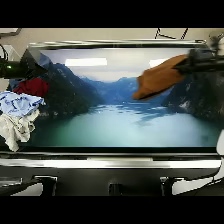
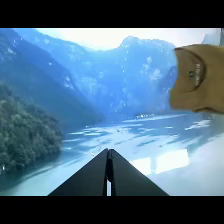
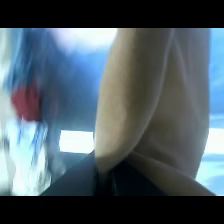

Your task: Fold the clothes and pants, and hang the long-sleeved shirts on hangers.

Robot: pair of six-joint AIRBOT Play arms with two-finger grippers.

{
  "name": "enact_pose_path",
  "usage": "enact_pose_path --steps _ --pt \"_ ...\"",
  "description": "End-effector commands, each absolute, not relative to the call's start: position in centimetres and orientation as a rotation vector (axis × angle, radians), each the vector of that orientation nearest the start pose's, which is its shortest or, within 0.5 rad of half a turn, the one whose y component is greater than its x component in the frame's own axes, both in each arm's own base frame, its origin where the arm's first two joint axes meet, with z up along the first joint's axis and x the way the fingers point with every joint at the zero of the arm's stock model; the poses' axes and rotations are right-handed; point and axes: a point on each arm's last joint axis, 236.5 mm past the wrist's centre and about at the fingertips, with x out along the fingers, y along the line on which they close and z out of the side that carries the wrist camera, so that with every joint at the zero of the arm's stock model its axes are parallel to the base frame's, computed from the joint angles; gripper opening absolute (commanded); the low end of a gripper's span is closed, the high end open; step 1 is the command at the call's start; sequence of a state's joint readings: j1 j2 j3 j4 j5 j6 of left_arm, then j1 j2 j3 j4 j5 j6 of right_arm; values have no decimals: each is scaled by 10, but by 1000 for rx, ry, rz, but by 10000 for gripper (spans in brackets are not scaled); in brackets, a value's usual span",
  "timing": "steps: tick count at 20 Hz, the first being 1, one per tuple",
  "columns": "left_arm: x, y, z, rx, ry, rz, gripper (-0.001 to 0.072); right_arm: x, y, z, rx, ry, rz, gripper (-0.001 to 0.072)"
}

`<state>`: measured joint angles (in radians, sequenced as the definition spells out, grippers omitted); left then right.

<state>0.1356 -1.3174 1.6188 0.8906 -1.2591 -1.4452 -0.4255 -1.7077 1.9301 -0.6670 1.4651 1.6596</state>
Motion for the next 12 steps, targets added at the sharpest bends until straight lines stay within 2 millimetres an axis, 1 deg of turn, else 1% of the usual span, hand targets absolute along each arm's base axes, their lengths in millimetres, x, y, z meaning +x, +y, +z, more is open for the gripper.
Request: enact_pose_path --steps 1,2,4,6,7,9,11,12 --pt "445 -83 206 -463 874 -423 21 489 -161 144 1059 912 35 33" --pt "444 -84 205 -470 883 -423 21 475 -195 134 1092 901 -30 33" --pt "442 -84 204 -494 897 -413 21 440 -253 112 1136 911 -163 33" --pt "443 -84 204 -518 903 -402 21 389 -305 79 1151 965 -343 33" --pt "443 -84 204 -518 903 -402 21 364 -321 63 1160 1002 -420 33" --pt "443 -84 204 -540 908 -391 21 311 -343 29 1176 1103 -570 32" --pt "443 -84 204 -557 913 -383 21 261 -350 2 1179 1190 -706 32" --pt "443 -84 204 -563 914 -380 21 238 -345 -11 1184 1230 -754 32"
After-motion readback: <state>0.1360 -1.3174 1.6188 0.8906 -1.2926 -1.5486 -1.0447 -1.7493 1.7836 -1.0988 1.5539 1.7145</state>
